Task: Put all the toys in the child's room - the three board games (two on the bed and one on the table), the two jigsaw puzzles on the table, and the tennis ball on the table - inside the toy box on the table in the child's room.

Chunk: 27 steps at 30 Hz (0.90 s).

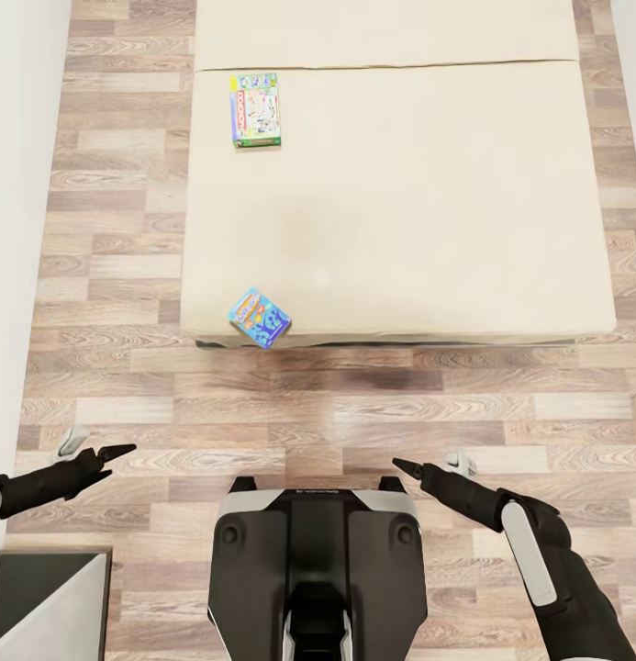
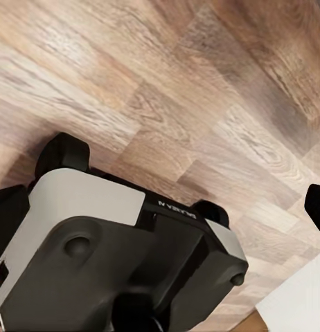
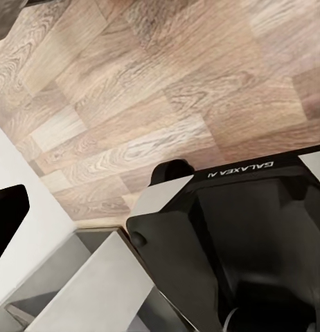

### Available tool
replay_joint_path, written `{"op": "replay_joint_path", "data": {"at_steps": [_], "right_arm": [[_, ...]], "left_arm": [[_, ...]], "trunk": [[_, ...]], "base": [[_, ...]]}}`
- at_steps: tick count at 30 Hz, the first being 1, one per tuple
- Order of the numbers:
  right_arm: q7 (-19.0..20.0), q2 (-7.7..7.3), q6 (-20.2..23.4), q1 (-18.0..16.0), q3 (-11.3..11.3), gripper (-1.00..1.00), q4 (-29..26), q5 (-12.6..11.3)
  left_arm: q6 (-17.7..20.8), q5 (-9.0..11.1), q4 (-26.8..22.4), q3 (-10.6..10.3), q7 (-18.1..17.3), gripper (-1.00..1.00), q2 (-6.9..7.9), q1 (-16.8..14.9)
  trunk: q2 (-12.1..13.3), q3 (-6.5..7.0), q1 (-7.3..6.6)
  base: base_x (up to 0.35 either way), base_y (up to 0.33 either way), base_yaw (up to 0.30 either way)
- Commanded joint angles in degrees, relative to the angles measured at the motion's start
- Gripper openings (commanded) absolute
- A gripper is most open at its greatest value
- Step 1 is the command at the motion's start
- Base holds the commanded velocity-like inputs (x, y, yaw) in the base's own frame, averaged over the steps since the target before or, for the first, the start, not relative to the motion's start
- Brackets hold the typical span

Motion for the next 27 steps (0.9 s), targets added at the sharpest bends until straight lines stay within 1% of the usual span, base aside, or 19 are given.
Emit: {"op": "replay_joint_path", "data": {"at_steps": [1, 5, 11, 18, 27], "right_arm": [[0.23, 0.03, 0.26, -0.02, -0.05, 1.0, 0.08, 0.13], [0.17, 0.04, 0.08, -0.02, -0.04, 1.0, 0.57, 0.18], [0.09, -0.02, -1.71, -0.03, -0.03, 1.0, 1.34, 0.17], [0.08, -0.04, -2.24, -0.05, 0.08, 1.0, 1.86, 0.28], [0.09, -0.13, -2.23, -0.1, -0.09, 1.0, 1.85, 0.31]], "left_arm": [[0.23, -0.15, 0.0, 0.11, 0.25, 1.0, -0.02, -0.03], [0.23, -0.15, 0.0, 0.08, 0.94, 1.0, -0.03, -0.03], [0.16, -0.25, 0.0, 0.05, 1.88, 1.0, -0.03, -0.03], [-2.04, -2.56, 0.0, 0.17, 2.39, 1.0, -0.11, -0.03], [-2.78, -3.36, 0.0, 0.14, 2.48, 1.0, -1.74, -0.03]], "trunk": [[-0.09, 0.03, 0.04], [-0.09, 0.38, 0.04], [-0.09, 0.94, 0.04], [-0.09, 1.61, 0.04], [-0.09, 2.47, 0.04]], "base": [[0.0, 0.0, 0.0], [0.0, 0.0, 0.0], [0.0, 0.0, 0.001], [0.0, 0.0, 0.048], [0.0, 0.0, 0.074]]}}
